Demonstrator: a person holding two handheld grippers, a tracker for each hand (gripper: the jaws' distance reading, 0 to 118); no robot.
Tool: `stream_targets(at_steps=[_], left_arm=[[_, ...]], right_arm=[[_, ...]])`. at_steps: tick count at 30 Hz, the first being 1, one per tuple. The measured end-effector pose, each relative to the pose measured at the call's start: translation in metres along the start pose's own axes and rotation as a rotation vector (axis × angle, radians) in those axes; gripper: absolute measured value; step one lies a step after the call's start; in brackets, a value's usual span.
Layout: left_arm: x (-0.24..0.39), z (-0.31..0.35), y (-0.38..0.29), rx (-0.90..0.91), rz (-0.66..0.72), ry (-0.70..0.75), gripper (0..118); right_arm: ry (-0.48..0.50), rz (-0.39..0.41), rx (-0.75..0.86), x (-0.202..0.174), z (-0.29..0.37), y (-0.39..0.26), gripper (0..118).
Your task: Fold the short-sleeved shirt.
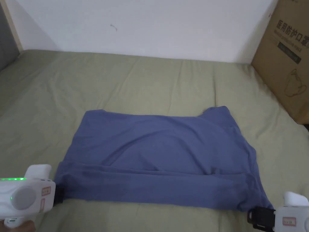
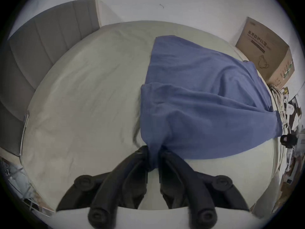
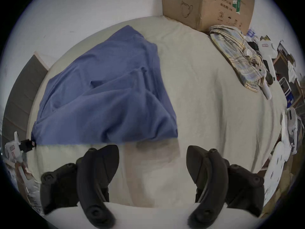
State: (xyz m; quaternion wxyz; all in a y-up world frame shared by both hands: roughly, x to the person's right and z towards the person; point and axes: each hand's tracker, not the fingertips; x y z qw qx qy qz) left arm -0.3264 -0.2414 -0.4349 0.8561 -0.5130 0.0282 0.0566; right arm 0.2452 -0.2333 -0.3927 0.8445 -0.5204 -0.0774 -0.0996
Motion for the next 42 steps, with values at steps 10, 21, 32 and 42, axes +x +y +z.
stream_targets(at_steps=[10, 21, 32, 42], left_arm=[[0.006, 0.005, 0.004, -0.004, -0.059, 0.016, 6], [-0.006, 0.043, 0.003, 0.040, -0.040, -0.039, 6], [-0.020, 0.070, -0.065, -0.016, -0.064, -0.028, 6], [-0.021, 0.063, -0.076, -0.003, 0.048, 0.002, 114]], right_arm=[[0.016, 0.065, -0.018, -0.007, -0.047, 0.027, 26], [0.088, 0.147, 0.034, -0.005, 0.014, 0.032, 11], [0.095, 0.137, -0.034, 0.029, 0.030, -0.027, 11], [0.042, 0.139, 0.024, 0.025, 0.038, -0.044, 94]])
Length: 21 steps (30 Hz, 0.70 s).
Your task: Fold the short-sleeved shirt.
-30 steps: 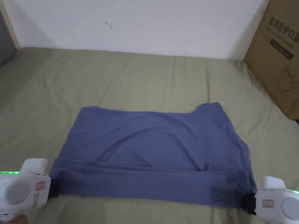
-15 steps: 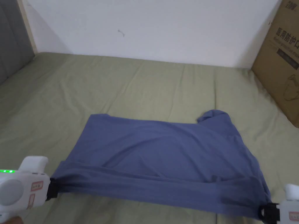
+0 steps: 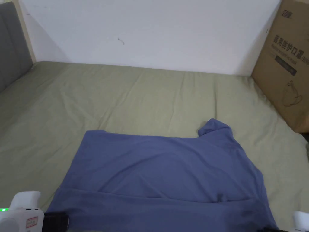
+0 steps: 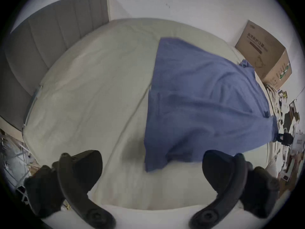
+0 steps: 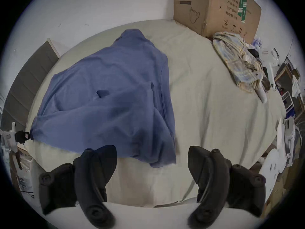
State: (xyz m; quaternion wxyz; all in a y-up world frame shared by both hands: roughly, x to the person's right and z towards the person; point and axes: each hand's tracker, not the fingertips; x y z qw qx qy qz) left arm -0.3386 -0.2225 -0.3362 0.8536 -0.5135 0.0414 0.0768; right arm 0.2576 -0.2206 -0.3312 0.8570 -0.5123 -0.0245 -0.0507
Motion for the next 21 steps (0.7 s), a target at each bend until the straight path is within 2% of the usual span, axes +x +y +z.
stream_targets(at_steps=[3, 5, 7, 8, 9, 10, 11, 13, 14, 16, 17, 21], left_arm=[[0.004, 0.019, 0.018, 0.054, -0.019, 0.025, 114], [0.007, 0.028, 0.030, 0.086, -0.032, 0.002, 103], [0.016, 0.039, 0.039, 0.145, -0.030, -0.062, 58], [0.018, 0.040, 0.045, 0.150, -0.026, -0.081, 58], [0.022, 0.038, 0.052, 0.145, -0.025, -0.095, 48], [0.027, 0.033, 0.059, 0.135, -0.038, -0.092, 29], [0.033, 0.030, 0.063, 0.124, -0.063, -0.093, 0], [0.044, 0.026, 0.070, 0.130, -0.126, -0.064, 0], [0.049, 0.021, 0.073, 0.123, -0.133, -0.069, 0], [0.052, 0.013, 0.081, 0.116, -0.124, -0.091, 0], [0.053, 0.009, 0.085, 0.110, -0.118, -0.097, 0], [0.057, -0.015, 0.106, 0.084, -0.129, -0.073, 0]], right_arm=[[-0.028, 0.022, 0.086, -0.008, 0.020, 0.022, 94], [-0.003, 0.016, 0.150, -0.015, 0.034, 0.040, 94], [0.055, -0.020, 0.217, -0.025, 0.044, 0.057, 94], [0.084, -0.038, 0.232, -0.030, 0.044, 0.064, 94], [0.111, -0.043, 0.231, -0.034, 0.042, 0.073, 93], [0.117, -0.029, 0.221, -0.040, 0.036, 0.082, 92], [0.122, -0.015, 0.209, -0.044, 0.028, 0.088, 81], [0.077, 0.005, 0.183, -0.052, 0.007, 0.099, 2], [0.033, 0.001, 0.162, -0.054, -0.005, 0.103, 1], [0.123, -0.024, 0.106, -0.051, -0.027, 0.113, 1], [0.130, -0.035, 0.092, -0.050, -0.036, 0.117, 1], [0.081, -0.018, 0.094, -0.044, -0.062, 0.150, 1]])
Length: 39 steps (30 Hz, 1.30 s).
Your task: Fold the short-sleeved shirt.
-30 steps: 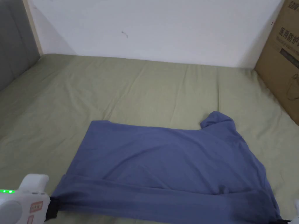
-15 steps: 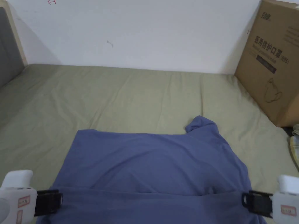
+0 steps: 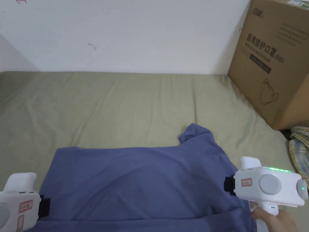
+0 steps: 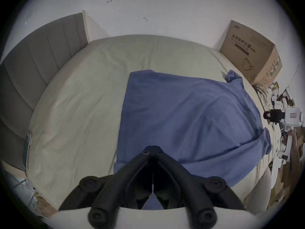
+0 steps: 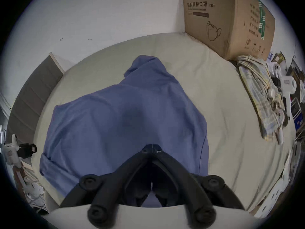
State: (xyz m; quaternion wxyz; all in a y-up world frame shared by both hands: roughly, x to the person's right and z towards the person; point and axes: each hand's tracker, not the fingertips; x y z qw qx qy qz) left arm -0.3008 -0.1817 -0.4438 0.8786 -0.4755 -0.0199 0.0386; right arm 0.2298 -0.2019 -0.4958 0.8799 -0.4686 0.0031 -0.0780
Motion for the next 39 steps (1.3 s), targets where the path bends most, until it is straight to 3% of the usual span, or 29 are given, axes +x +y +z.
stream_targets(at_steps=[1, 2, 4, 5, 6, 10, 14, 16, 19, 20, 21, 23, 24, 29, 30, 31, 33, 34, 39], left_arm=[[0.001, -0.009, 0.006, -0.009, -0.005, 0.005, 0], [0.000, -0.015, 0.012, -0.016, -0.010, 0.008, 0], [0.001, -0.029, 0.026, -0.021, -0.015, 0.012, 0], [0.002, -0.035, 0.033, -0.023, -0.018, 0.011, 0], [0.003, -0.041, 0.039, -0.021, -0.020, 0.010, 0], [0.007, -0.062, 0.063, -0.025, -0.029, 0.008, 0], [0.013, -0.076, 0.078, -0.020, -0.047, 0.020, 0], [0.012, -0.083, 0.082, -0.029, -0.039, 0.016, 0], [0.010, -0.092, 0.083, -0.049, -0.026, 0.010, 0], [0.011, -0.094, 0.083, -0.053, -0.033, 0.015, 0], [0.009, -0.096, 0.083, -0.059, -0.038, 0.023, 0], [0.008, -0.098, 0.083, -0.062, -0.035, 0.029, 0], [0.006, -0.098, 0.083, -0.062, -0.025, 0.028, 0], [-0.004, -0.102, 0.091, -0.056, 0.011, 0.013, 0], [-0.006, -0.104, 0.096, -0.047, 0.029, 0.015, 10], [-0.009, -0.109, 0.102, -0.045, 0.049, 0.007, 32], [-0.020, -0.125, 0.119, -0.064, 0.065, -0.010, 100], [-0.020, -0.134, 0.128, -0.073, 0.067, 0.001, 104], [-0.024, -0.176, 0.175, -0.061, 0.047, 0.036, 103]], right_arm=[[-0.002, 0.004, 0.000, 0.004, -0.008, 0.013, 3], [-0.011, 0.005, -0.006, 0.008, -0.016, 0.027, 15], [-0.020, 0.021, -0.032, 0.018, -0.035, 0.061, 71], [-0.026, 0.031, -0.031, 0.022, -0.044, 0.074, 88], [-0.034, 0.045, -0.032, 0.026, -0.056, 0.090, 90], [-0.075, 0.057, -0.050, 0.035, -0.102, 0.142, 90], [-0.093, 0.017, -0.139, 0.036, -0.151, 0.159, 84], [-0.066, 0.030, -0.186, 0.035, -0.170, 0.157, 83], [-0.111, 0.092, -0.191, 0.027, -0.173, 0.157, 83], [-0.109, 0.106, -0.187, 0.026, -0.169, 0.158, 78], [-0.124, 0.148, -0.175, 0.024, -0.165, 0.159, 60], [-0.146, 0.178, -0.162, 0.018, -0.159, 0.162, 8], [-0.110, 0.164, -0.172, 0.016, -0.157, 0.164, 2], [-0.129, 0.184, -0.172, 0.006, -0.153, 0.164, 1], [-0.110, 0.173, -0.161, 0.007, -0.150, 0.165, 1], [-0.095, 0.152, -0.159, 0.008, -0.148, 0.166, 1], [-0.100, 0.154, -0.152, 0.008, -0.146, 0.166, 1], [-0.103, 0.156, -0.154, 0.009, -0.147, 0.166, 1], [-0.104, 0.164, -0.164, 0.011, -0.149, 0.165, 1]])
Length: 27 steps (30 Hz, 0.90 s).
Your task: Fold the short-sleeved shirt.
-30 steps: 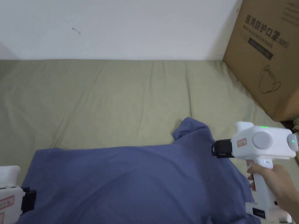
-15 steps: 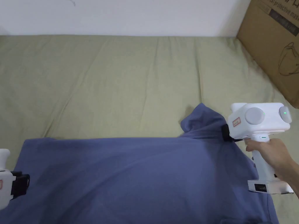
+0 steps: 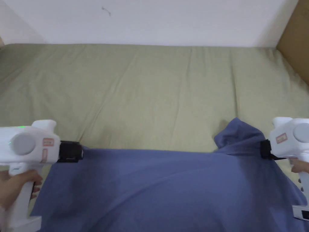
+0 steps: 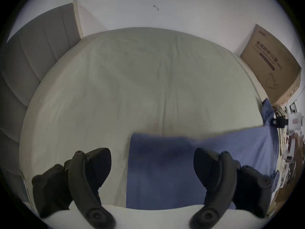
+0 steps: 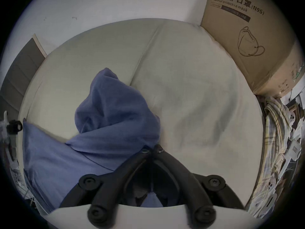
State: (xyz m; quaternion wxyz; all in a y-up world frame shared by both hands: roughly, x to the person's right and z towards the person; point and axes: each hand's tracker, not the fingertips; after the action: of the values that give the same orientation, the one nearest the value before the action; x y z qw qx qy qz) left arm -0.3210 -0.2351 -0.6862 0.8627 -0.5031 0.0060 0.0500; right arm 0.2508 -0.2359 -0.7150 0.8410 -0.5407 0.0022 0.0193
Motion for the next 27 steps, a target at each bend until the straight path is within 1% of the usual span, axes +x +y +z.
stream_targets(at_steps=[1, 2, 3, 4, 5, 6, 7, 8, 9, 10, 11, 13, 15, 19, 23, 27], left_arm=[[-0.001, -0.008, 0.006, 0.002, 0.005, -0.003, 102], [-0.004, -0.017, 0.011, -0.004, 0.018, -0.012, 96], [-0.005, -0.024, 0.015, -0.041, 0.052, -0.030, 76], [-0.006, -0.030, 0.015, -0.065, 0.063, -0.047, 66], [-0.004, -0.035, 0.013, -0.072, 0.048, -0.039, 60], [-0.001, -0.032, 0.008, -0.054, -0.015, 0.053, 36], [0.002, -0.025, 0.007, -0.030, -0.008, 0.012, 9], [0.003, -0.021, 0.007, -0.023, -0.006, 0.017, 2], [0.000, -0.019, 0.009, -0.019, 0.022, -0.003, 1], [0.001, -0.016, 0.009, -0.051, 0.087, -0.061, 1], [0.002, -0.015, 0.011, -0.081, 0.079, -0.050, 1], [0.010, -0.002, 0.009, -0.072, -0.029, 0.005, 1], [0.013, 0.019, 0.005, -0.048, -0.086, 0.006, 1], [0.011, 0.076, -0.009, 0.008, -0.063, -0.019, 1], [0.009, 0.137, -0.044, 0.059, -0.127, -0.026, 1], [0.000, 0.182, -0.102, 0.063, -0.143, -0.056, 1]], right_arm=[[0.001, -0.001, -0.001, 0.001, -0.001, 0.000, 1], [0.003, -0.002, -0.002, 0.000, -0.002, 0.000, 1], [0.004, -0.003, -0.003, 0.000, -0.002, 0.000, 1], [0.004, -0.001, -0.004, -0.001, -0.003, -0.001, 1], [0.004, 0.001, -0.005, -0.001, -0.005, 0.000, 1], [0.004, 0.004, -0.007, -0.002, -0.005, 0.000, 1], [0.003, 0.008, -0.007, -0.004, -0.004, -0.001, 1], [0.001, 0.012, -0.007, -0.005, -0.002, -0.001, 1], [0.004, 0.013, -0.007, -0.004, 0.000, -0.001, 1], [0.011, 0.011, -0.006, -0.004, 0.004, -0.002, 1], [0.009, 0.009, -0.004, -0.005, 0.010, -0.002, 1], [0.009, 0.020, 0.014, -0.004, 0.027, -0.005, 1], [0.024, 0.022, 0.030, 0.000, 0.048, -0.008, 1], [0.044, 0.005, 0.085, 0.008, 0.100, -0.027, 1], [0.049, 0.024, 0.131, 0.010, 0.157, -0.075, 1], [0.045, 0.045, 0.144, 0.011, 0.198, -0.146, 1]])
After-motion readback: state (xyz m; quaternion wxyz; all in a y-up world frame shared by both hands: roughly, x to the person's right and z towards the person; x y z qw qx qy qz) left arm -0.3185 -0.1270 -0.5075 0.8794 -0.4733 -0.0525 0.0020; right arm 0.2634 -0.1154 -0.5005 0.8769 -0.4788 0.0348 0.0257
